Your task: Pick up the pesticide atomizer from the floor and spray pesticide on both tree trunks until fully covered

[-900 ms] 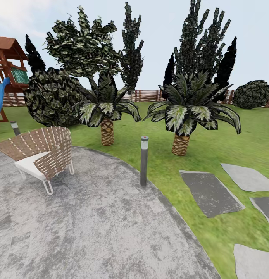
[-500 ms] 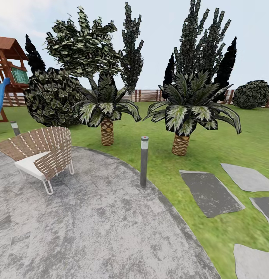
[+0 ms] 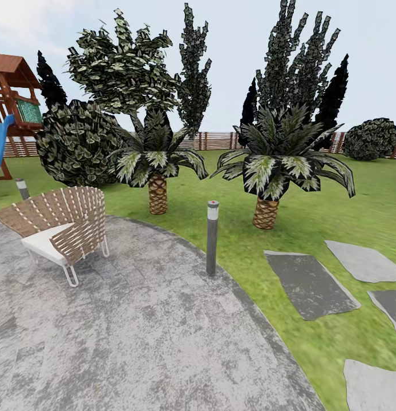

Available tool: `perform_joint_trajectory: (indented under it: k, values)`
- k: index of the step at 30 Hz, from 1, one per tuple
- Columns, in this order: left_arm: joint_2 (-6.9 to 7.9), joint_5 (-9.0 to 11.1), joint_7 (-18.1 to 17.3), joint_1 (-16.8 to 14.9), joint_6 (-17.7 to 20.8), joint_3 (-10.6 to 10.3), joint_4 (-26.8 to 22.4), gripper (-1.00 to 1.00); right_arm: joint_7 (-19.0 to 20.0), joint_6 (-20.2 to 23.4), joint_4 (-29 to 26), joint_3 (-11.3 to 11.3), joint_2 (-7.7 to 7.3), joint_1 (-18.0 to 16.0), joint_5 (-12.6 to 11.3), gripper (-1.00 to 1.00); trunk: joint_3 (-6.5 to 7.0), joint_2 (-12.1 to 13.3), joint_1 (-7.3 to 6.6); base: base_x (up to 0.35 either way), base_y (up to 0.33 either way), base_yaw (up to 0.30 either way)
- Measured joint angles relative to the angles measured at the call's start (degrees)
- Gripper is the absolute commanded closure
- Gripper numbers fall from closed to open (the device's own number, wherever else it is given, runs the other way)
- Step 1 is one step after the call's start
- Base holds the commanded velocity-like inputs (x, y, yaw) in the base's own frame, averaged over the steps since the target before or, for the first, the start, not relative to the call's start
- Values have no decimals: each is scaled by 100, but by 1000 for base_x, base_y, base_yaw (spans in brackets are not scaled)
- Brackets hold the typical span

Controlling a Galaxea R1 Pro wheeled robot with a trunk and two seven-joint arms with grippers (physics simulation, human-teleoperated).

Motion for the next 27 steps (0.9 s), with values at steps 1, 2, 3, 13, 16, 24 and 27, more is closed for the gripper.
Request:
perform_joint_trajectory:
  k: [1,2,3,13,16,24,27]
  values:
    - [-1,3,0,-1,-1,0,0,-100,4,-1,-2,0,0,0,0,-100,0,0,0,0,0,0]
    - [-1,4,0,0,-1,-1,0,-100,7,-1,-4,0,0,0,0,-100,0,0,0,0,0,0]
    - [1,7,0,-2,-3,-1,0,-100,12,-2,-11,0,-2,0,3,-100,0,0,0,0,0,0]
    - [125,4,32,-46,-13,4,-425,-100,-23,-203,-143,-11,-105,1,17,-100,1,0,0,0,0,0]
    - [354,65,69,-71,-215,12,-996,-100,-30,-901,-495,-27,-290,-3,15,-100,2,0,0,0,0,0]
    - [450,162,91,-585,-1397,10,-1625,-100,-30,-1549,-2195,-51,-610,-6,-4,-100,2,1,0,0,0,0]
    - [441,138,92,-914,-1469,-4,-1648,-100,-30,-1729,-2699,-56,-620,-6,-8,-100,2,1,0,0,0,0]
